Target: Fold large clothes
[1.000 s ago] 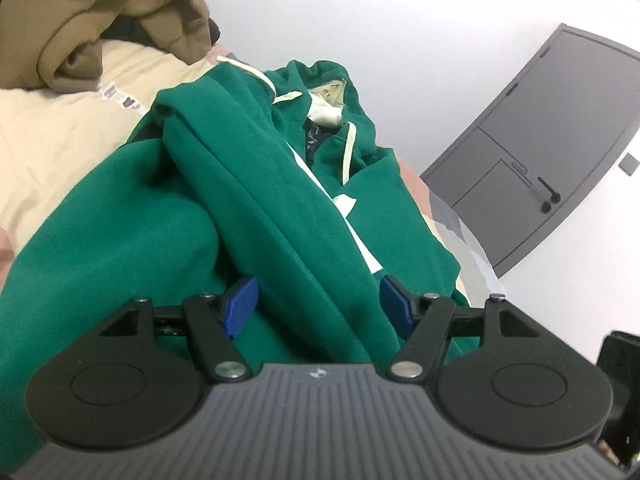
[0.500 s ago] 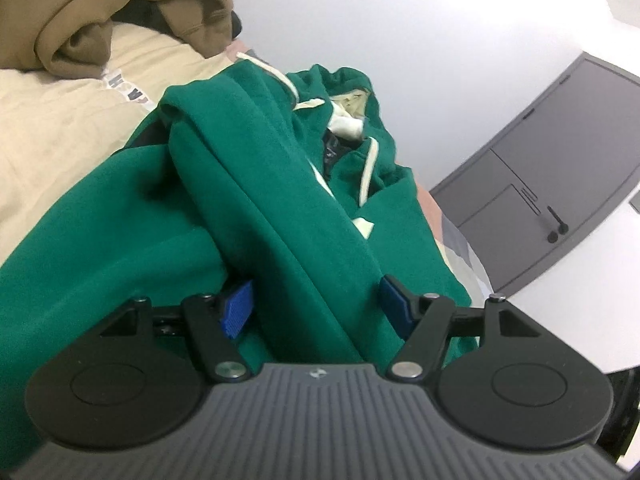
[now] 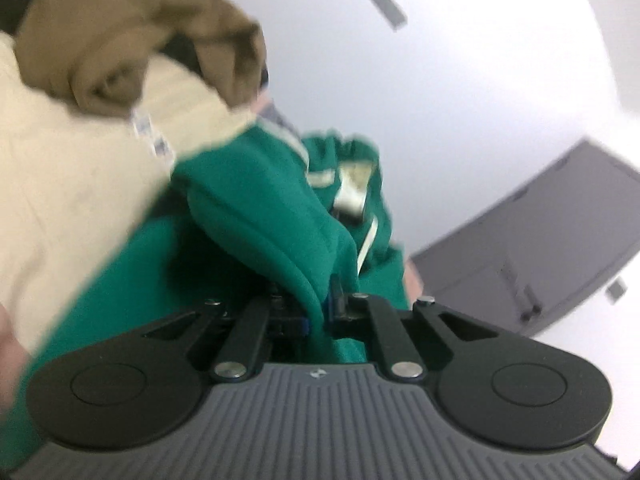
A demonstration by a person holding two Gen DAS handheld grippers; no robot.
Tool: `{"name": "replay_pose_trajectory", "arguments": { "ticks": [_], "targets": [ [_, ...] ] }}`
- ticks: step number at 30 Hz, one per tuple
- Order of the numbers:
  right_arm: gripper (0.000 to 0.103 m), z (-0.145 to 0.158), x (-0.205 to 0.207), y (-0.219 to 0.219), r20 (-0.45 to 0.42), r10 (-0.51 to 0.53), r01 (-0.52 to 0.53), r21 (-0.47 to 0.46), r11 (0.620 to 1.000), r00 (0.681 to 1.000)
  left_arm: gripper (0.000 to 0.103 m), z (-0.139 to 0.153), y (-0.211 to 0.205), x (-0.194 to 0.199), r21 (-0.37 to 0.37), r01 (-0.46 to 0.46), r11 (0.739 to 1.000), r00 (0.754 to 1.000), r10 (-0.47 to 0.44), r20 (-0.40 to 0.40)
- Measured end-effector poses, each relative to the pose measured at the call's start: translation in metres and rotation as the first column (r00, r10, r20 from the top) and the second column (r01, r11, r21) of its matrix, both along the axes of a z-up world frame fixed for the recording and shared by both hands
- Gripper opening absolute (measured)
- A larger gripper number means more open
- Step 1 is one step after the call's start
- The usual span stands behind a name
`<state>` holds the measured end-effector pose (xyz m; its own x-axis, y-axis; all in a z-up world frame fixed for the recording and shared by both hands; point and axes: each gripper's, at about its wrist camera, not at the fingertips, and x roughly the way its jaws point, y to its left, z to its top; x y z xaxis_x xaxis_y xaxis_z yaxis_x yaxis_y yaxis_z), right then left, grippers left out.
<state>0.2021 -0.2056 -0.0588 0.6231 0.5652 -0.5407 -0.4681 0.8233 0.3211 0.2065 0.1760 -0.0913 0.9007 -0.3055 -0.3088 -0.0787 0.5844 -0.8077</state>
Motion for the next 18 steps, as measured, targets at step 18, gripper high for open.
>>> {"name": "replay_pose_trajectory", "arguments": {
  "ticks": [18],
  "targets": [
    [0.006,-0.046,0.044,0.068,-0.047,0.004,-0.009,-0.104,0.995,0.999,0.01,-0.034,0.043,0.015,0.177,-0.088,0.98,0.967,0.126,-0.221]
  ]
}}
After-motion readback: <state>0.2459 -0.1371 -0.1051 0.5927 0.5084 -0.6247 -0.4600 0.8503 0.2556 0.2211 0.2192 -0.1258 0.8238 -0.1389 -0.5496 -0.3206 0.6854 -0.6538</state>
